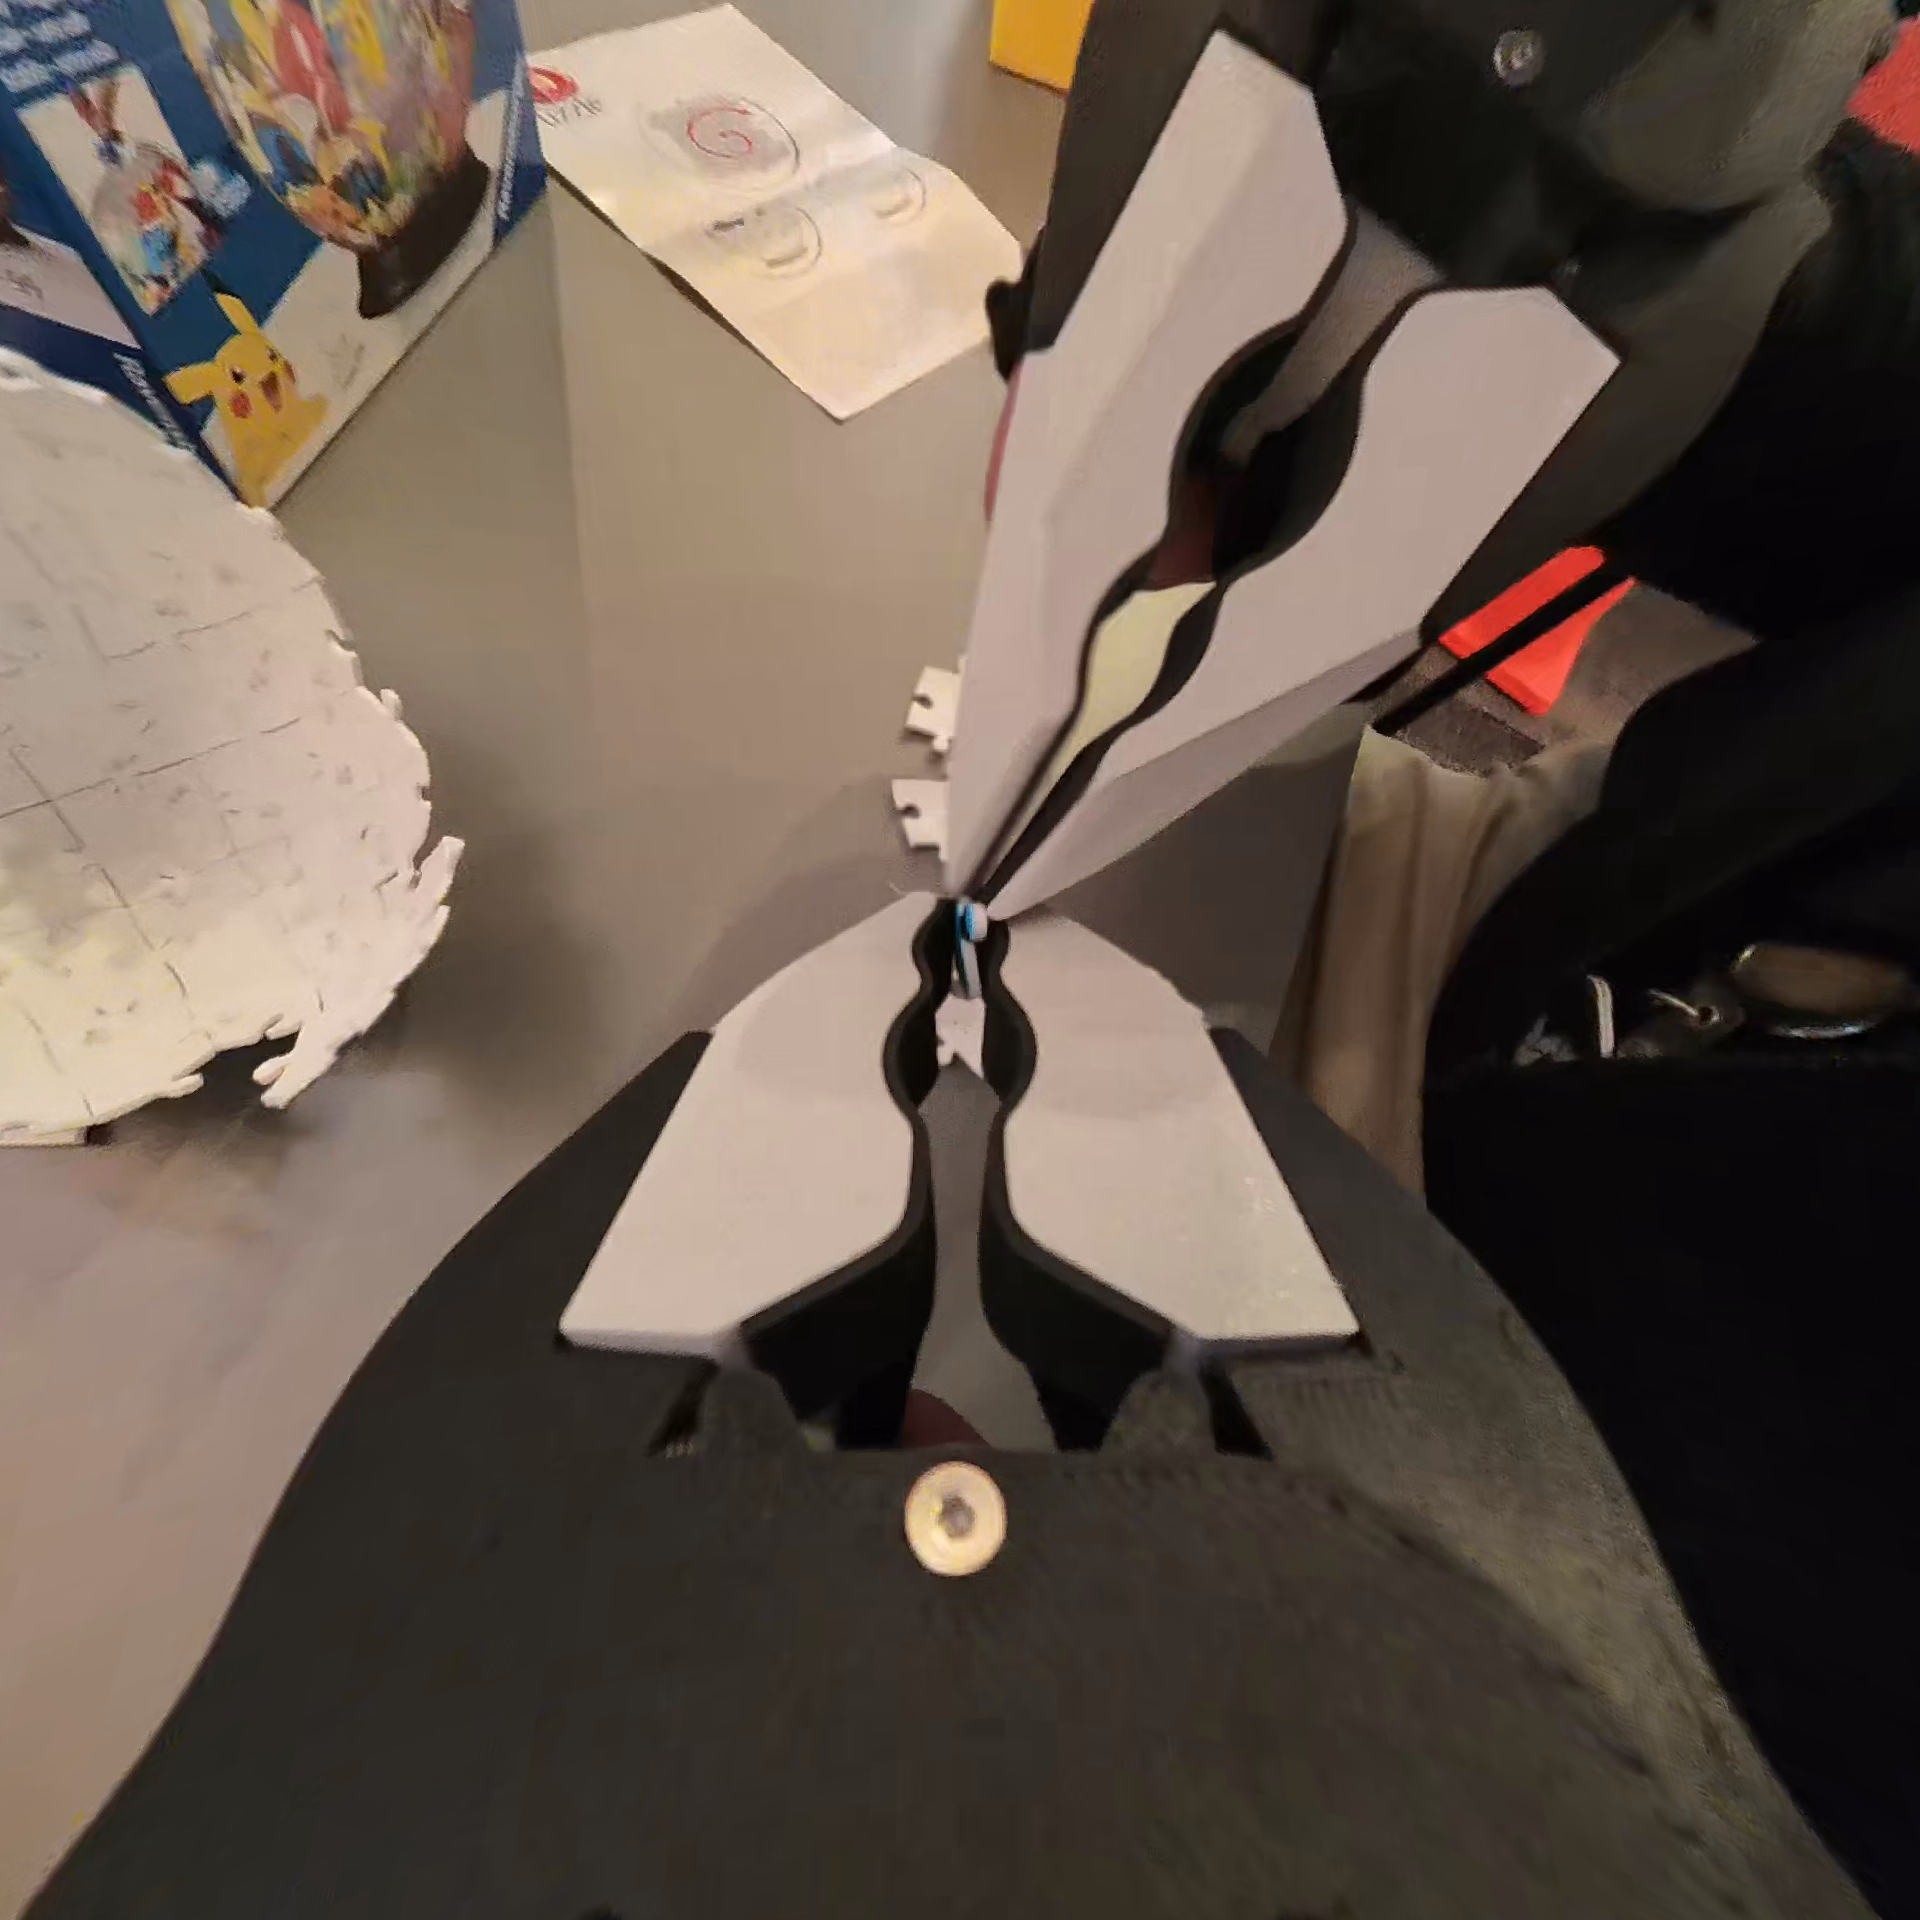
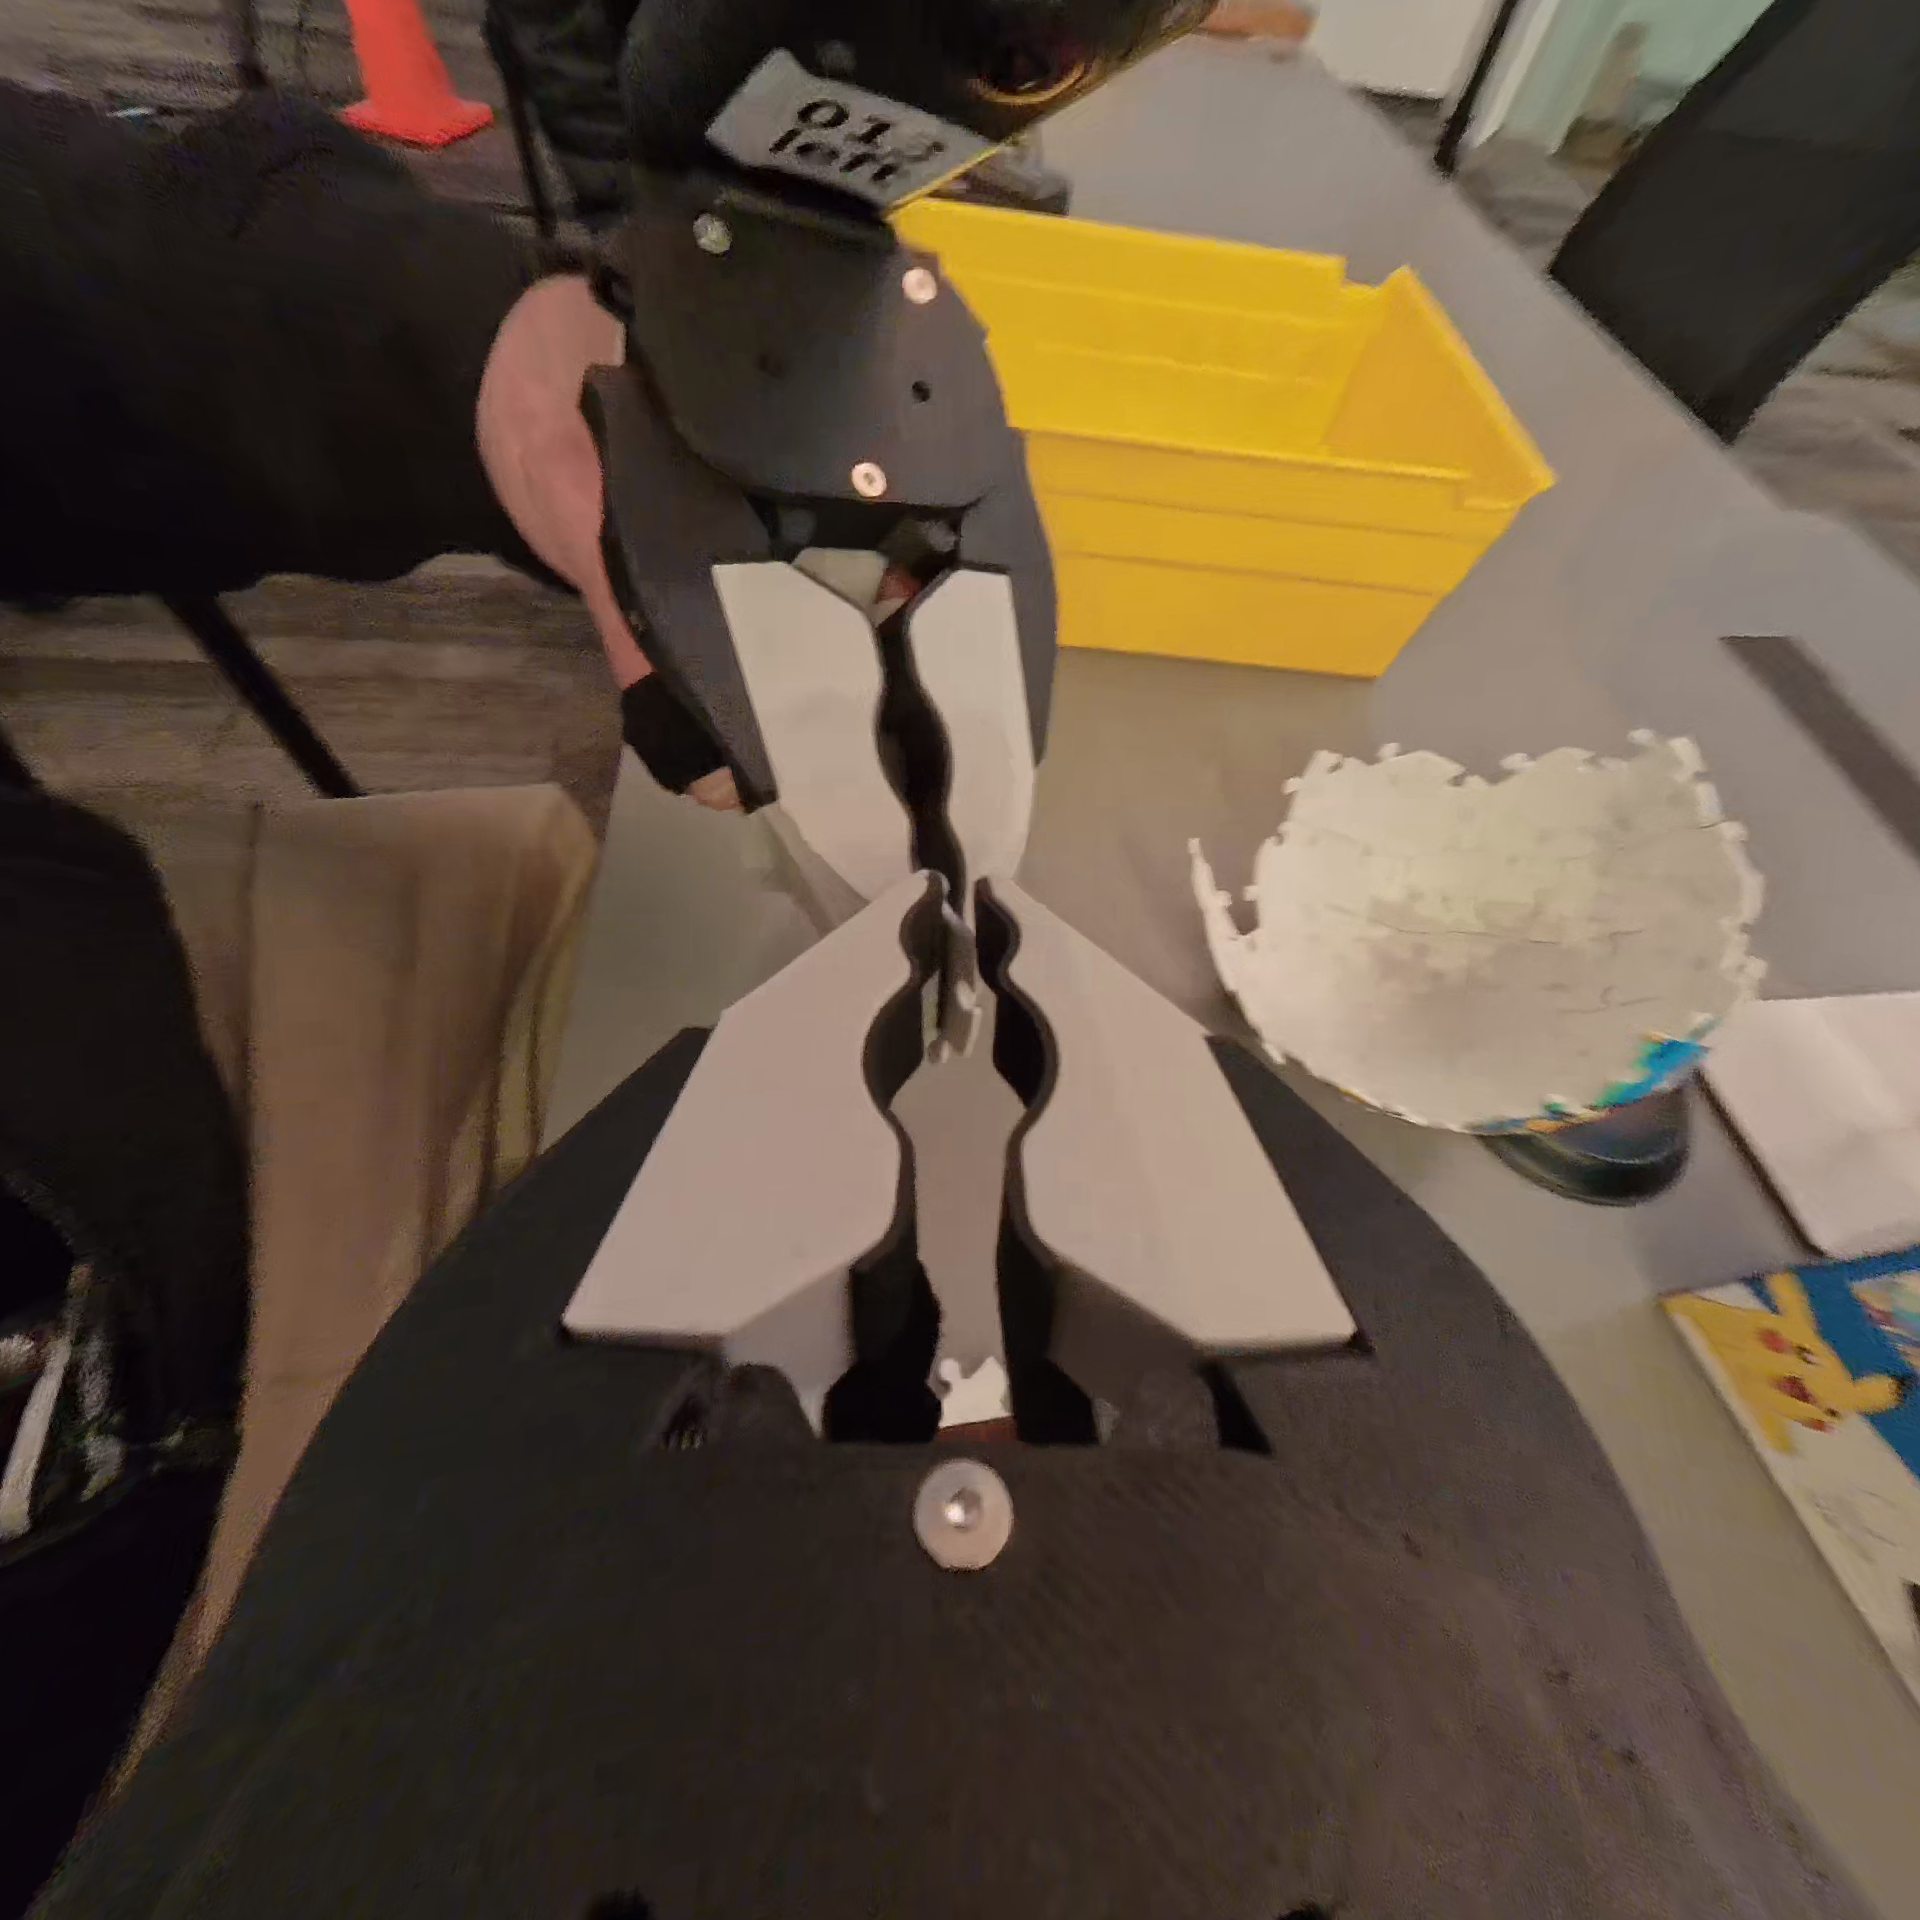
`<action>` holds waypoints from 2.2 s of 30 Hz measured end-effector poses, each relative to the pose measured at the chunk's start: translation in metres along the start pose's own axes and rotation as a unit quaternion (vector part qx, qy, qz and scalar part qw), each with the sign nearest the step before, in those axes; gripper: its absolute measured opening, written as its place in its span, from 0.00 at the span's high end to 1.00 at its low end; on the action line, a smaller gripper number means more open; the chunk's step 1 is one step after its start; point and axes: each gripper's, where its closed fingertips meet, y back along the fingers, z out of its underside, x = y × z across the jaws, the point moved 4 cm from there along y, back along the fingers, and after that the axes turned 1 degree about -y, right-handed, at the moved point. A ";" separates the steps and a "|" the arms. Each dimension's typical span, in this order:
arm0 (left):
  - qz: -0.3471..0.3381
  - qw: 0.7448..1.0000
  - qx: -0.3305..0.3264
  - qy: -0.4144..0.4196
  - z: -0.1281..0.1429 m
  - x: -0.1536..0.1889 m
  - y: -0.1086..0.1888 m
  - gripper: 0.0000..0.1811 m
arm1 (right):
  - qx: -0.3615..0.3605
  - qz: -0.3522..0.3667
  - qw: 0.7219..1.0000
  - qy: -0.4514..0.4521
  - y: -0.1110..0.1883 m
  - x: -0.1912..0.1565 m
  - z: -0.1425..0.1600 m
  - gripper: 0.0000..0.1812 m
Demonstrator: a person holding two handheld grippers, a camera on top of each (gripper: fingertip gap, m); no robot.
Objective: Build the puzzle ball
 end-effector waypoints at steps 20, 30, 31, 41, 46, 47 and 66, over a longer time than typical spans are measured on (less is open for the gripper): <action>0.005 0.995 -0.071 -0.066 -0.005 -0.003 -0.001 0.99 | -0.030 -0.048 0.997 -0.054 0.004 0.005 0.005 0.98; 0.017 0.990 -0.091 -0.105 -0.011 0.002 0.000 0.98 | -0.034 -0.060 0.996 -0.056 0.010 0.005 0.011 1.00; 0.012 0.990 -0.089 -0.107 -0.013 0.001 0.002 0.97 | -0.026 -0.059 0.996 -0.068 0.010 0.006 0.011 1.00; -0.225 0.939 -0.111 -0.236 -0.094 -0.079 0.065 0.66 | 0.009 -0.017 0.991 -0.133 0.028 0.021 0.018 1.00; -0.270 0.892 -0.185 -0.311 -0.113 -0.137 0.034 0.65 | 0.003 0.005 0.991 -0.137 0.033 0.027 0.023 1.00; -0.273 0.885 -0.196 -0.321 -0.111 -0.147 0.027 0.66 | 0.003 0.010 0.990 -0.137 0.034 0.029 0.025 1.00; -0.322 0.845 -0.299 -0.306 -0.062 -0.204 -0.006 0.97 | 0.008 0.021 0.987 -0.157 0.038 0.036 0.031 1.00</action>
